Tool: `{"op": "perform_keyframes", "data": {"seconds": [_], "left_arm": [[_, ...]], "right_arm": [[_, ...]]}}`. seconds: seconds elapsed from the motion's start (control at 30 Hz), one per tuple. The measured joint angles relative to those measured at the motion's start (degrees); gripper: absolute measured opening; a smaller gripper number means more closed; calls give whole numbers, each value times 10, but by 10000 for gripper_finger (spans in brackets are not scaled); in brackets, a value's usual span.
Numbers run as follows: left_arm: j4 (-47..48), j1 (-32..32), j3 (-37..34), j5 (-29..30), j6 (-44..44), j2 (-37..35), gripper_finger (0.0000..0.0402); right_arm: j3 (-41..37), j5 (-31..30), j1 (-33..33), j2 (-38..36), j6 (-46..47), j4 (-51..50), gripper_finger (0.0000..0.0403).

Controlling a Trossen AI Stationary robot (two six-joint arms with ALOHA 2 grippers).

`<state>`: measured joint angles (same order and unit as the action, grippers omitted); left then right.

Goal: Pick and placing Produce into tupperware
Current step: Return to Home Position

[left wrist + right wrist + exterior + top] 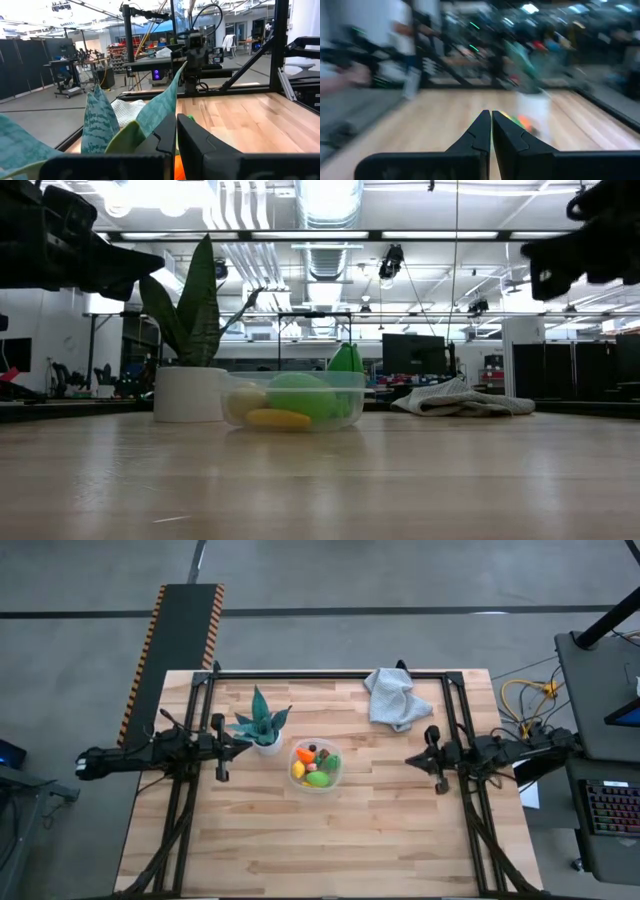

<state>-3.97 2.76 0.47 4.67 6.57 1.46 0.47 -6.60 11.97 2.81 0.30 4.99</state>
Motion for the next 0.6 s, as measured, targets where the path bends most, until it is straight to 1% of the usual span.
{"op": "perform_keyframes", "data": {"seconds": [0.07, 0.13, 0.2, 0.3, 0.33, 0.5, 0.6], "left_arm": [[0, 0, 0, 1, 0, 1, 0], [0, 0, 0, 1, 2, 0, 0], [1, 0, 0, 1, 3, 2, 0], [1, 0, -1, 1, 5, 3, 0], [1, 1, -1, 1, 7, 3, 0], [2, 2, -1, 2, 13, 2, 0], [2, 2, -1, 1, 13, 2, 0]], "right_arm": [[0, 56, 0, -1, -9, 36, 9], [1, 83, 0, -2, -19, 44, 9], [0, 71, 0, -1, -26, 26, 9], [0, 25, -5, -1, -38, 1, 9], [0, 18, -11, -1, -35, -1, 9], [0, 37, -50, -2, -35, 0, 9], [0, 74, -88, -2, -29, 1, 9]]}}
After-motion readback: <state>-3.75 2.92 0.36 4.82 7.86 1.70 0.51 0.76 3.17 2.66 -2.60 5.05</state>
